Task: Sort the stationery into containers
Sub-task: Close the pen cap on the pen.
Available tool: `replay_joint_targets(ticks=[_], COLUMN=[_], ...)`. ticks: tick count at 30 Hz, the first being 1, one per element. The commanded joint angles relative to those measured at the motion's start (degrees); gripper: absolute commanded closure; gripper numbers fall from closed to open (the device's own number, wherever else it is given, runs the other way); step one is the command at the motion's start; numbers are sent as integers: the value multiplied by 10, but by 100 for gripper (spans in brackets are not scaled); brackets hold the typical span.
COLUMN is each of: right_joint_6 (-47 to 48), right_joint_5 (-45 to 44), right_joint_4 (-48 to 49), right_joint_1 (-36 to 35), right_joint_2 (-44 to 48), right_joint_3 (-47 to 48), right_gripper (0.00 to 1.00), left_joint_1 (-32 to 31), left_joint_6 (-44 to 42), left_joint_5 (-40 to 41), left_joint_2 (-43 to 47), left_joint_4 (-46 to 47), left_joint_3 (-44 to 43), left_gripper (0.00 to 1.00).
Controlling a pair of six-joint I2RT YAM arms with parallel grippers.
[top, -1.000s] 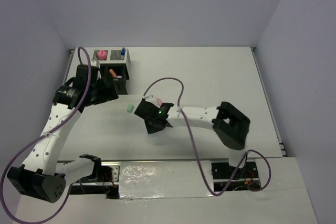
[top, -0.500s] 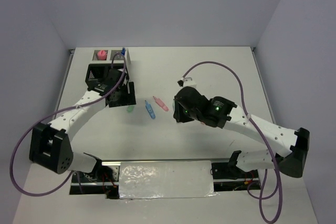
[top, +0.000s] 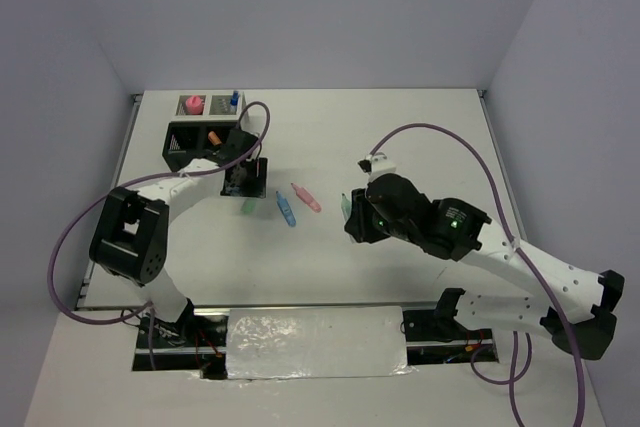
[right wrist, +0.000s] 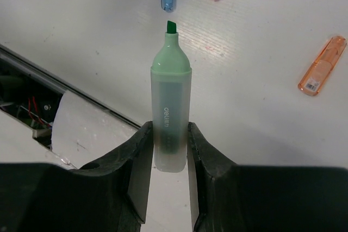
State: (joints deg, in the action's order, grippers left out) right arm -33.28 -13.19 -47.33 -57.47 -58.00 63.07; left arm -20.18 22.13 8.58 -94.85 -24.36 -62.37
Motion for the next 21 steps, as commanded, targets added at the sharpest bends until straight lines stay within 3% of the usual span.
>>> replay_joint_targets(ticks=[1,21], right_joint_6=[14,30], right_joint_5=[-5,-8], right_joint_4=[5,24], right_joint_1=[0,1], right_joint_2=[18,31], right_joint_3=[-8,3], right_gripper=[84,83], left_joint_1=[1,2], left_joint_6=[-25,-28], left_joint_5=[-5,-2], left_joint_2=[-14,-58], left_joint_4=[22,54], left_joint_3=[-16,35], left_gripper=[25,31])
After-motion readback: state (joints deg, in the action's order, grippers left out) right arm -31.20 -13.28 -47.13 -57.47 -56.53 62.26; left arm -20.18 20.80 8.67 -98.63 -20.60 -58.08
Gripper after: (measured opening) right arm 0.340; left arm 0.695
